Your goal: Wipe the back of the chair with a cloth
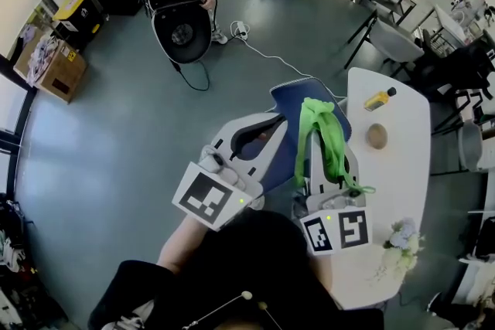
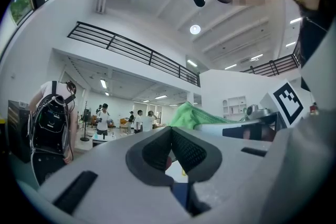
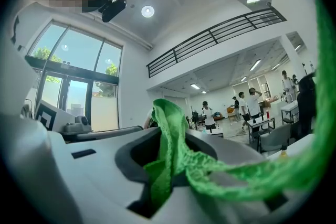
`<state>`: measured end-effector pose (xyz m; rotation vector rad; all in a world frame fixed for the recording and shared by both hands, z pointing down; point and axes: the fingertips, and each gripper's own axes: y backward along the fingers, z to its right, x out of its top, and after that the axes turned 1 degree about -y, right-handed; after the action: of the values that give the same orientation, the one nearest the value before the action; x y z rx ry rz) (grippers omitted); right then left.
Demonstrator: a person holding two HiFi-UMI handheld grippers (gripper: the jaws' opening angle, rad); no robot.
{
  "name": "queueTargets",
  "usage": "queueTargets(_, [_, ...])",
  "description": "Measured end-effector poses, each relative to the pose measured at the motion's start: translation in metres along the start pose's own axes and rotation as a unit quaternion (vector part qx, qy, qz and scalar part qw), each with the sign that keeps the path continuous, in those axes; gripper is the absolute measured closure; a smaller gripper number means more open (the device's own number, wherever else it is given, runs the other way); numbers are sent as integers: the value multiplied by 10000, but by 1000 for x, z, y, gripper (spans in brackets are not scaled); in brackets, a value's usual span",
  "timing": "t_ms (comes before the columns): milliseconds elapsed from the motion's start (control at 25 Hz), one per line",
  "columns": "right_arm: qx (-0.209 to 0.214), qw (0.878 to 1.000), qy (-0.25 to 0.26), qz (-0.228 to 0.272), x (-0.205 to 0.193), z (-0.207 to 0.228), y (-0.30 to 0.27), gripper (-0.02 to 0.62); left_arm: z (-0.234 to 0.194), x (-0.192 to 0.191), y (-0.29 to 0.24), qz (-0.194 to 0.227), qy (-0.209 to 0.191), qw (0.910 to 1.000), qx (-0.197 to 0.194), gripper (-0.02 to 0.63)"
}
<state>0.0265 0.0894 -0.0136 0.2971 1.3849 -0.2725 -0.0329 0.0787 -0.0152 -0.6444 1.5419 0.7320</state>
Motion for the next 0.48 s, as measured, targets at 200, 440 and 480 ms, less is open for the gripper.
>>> queueTargets(200, [-57,10000,45,67,7,1,1,554,0,5,0,19,-13,10000,-32,604])
queueTargets(440, [-83,9999,136,36,6,4,9,554,8,6,0,73,10,10000,-60,604])
queueTargets(480, [-83,9999,150,18,5,4,9,554,8,6,0,73,13,9999,-68,604])
